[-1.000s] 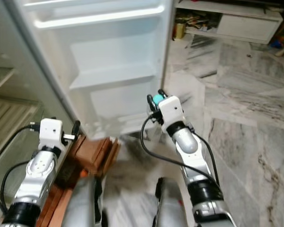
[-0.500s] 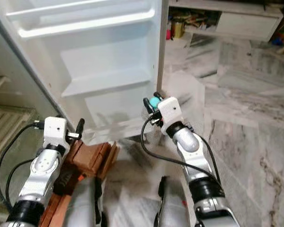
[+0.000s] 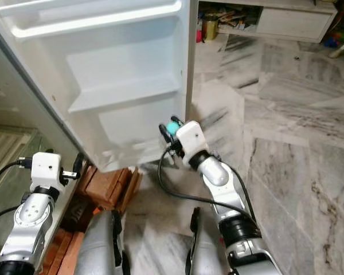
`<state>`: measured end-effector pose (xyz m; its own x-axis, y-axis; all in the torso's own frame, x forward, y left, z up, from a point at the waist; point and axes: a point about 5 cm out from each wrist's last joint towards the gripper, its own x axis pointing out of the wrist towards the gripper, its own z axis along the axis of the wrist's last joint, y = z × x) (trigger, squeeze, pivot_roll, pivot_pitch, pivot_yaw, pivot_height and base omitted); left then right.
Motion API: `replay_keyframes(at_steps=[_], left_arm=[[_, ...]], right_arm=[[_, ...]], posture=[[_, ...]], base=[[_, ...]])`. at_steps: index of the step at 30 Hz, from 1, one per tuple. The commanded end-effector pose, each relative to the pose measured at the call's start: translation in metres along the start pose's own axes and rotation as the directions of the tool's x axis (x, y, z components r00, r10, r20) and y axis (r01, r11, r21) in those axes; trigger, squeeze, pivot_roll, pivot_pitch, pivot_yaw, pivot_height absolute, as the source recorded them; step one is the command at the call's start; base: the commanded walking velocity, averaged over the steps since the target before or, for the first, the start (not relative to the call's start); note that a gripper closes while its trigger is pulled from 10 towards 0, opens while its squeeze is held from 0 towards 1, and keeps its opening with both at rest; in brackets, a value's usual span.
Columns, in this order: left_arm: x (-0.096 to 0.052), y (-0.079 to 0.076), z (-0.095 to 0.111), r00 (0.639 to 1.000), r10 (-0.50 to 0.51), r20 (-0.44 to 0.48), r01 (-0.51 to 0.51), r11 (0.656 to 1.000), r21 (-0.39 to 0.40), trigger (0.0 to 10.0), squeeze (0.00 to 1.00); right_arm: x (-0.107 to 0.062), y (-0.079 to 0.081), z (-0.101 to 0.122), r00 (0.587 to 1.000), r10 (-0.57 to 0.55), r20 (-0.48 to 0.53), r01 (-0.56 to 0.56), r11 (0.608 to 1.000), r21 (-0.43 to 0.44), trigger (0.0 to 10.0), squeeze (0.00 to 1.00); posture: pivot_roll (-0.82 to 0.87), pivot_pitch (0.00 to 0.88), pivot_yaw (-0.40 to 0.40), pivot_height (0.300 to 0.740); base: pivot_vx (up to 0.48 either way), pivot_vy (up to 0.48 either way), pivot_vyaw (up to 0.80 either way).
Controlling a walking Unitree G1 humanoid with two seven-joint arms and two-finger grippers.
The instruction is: Restocking fridge
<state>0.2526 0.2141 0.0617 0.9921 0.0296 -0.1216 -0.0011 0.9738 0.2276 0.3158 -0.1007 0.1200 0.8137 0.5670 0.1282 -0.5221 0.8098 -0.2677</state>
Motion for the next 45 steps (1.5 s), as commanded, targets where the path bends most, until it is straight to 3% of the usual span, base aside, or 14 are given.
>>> replay_keyframes(at_steps=[1,11,19,27,34,45], left_arm=[[-0.004,0.004,0.001,1.000,0.000,-0.004,0.000,1.000,0.018,10.0,0.00],[-0.019,0.007,0.004,1.000,-0.005,-0.021,0.005,1.000,0.031,10.0,0.00],[-0.033,0.010,0.003,0.999,0.001,-0.050,0.001,0.999,0.035,10.0,0.00],[-0.045,0.012,0.003,0.997,-0.007,-0.073,0.010,0.999,0.044,10.0,0.00],[-0.059,0.018,0.004,0.995,0.004,-0.101,0.001,0.999,0.049,10.0,0.00],[-0.072,0.022,0.006,0.992,0.019,-0.124,-0.012,0.998,0.062,10.0,0.00]], right_arm=[[0.011,-0.003,0.009,0.999,-0.007,0.044,0.009,1.000,-0.028,10.0,0.00],[0.038,-0.018,0.019,0.997,-0.064,0.052,0.071,0.990,-0.124,10.0,0.00],[0.035,-0.041,0.004,0.984,-0.172,-0.041,0.159,0.965,-0.209,10.0,0.00],[0.030,-0.053,-0.006,0.966,-0.245,-0.088,0.222,0.953,-0.207,10.0,0.00],[0.041,-0.053,0.004,0.966,-0.254,-0.051,0.234,0.941,-0.243,10.0,0.00],[0.052,-0.054,0.024,0.965,-0.255,0.062,0.259,0.885,-0.387,10.0,0.00]], posture=[[0.11,0.157,0.051,0.580],[0.16,0.206,0.055,0.580],[0.19,0.240,0.056,0.580],[0.22,0.287,0.068,0.580],[0.24,0.315,0.073,0.580],[0.27,0.340,0.085,0.580]], base=[[0.000,0.000,0.77],[0.000,0.000,0.23],[0.000,0.000,0.00],[0.000,0.000,0.00],[0.000,0.000,0.00],[0.000,0.000,0.00]])
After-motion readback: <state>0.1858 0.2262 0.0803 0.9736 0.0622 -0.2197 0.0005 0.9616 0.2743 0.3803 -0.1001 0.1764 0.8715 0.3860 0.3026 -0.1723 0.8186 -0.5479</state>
